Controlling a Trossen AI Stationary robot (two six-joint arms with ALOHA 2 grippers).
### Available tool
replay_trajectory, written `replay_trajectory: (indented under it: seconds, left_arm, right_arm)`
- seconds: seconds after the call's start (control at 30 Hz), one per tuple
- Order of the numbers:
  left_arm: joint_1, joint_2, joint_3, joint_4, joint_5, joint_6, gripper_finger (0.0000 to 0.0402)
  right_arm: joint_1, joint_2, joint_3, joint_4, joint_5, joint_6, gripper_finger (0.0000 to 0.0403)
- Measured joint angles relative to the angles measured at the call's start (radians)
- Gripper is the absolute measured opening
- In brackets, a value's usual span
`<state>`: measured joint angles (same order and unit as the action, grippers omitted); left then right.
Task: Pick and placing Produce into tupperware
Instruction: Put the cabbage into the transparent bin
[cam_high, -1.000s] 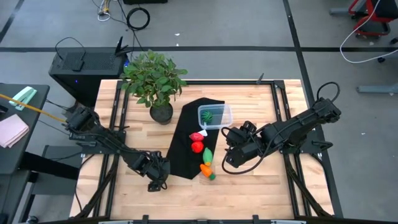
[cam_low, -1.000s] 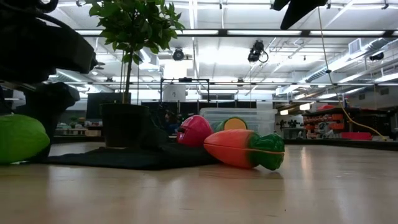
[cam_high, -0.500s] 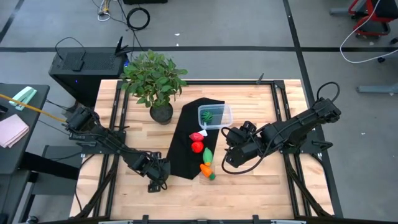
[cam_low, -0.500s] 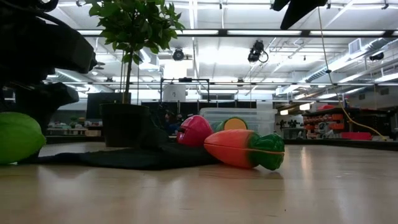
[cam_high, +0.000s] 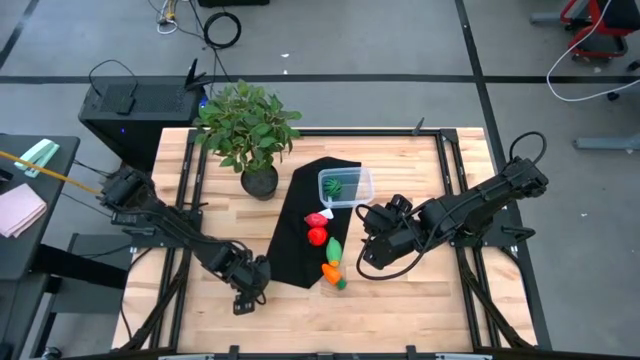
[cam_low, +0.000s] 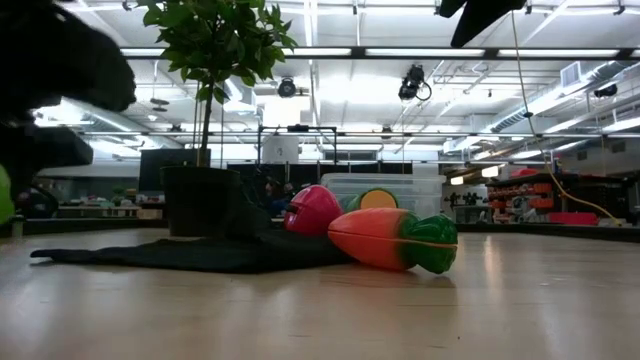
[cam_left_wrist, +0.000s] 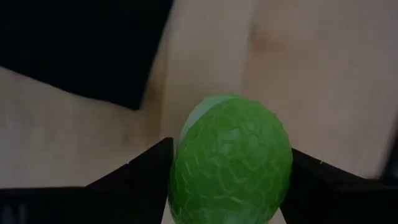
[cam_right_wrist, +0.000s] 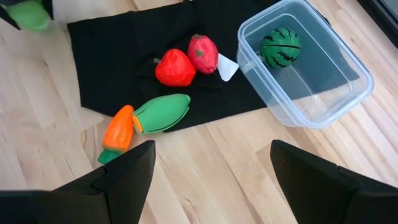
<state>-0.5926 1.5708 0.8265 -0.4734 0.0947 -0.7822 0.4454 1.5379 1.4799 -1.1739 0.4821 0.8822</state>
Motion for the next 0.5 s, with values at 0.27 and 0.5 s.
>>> replay_trajectory:
  seconds: [0.27,0.5]
  left_arm:
    - [0.007,-0.132,0.0,0.013,0.014,-0.087,0.0233]
    - [0.044,-0.248,0.0,0.147,-0.107,-0.128,0.0238]
  right_arm:
    - [0.0,0.0,0.0,0.0,0.0,-0.015,0.0323]
    - [0.0,0.0,0.0,0.0,0.0,-0.026,0.0323]
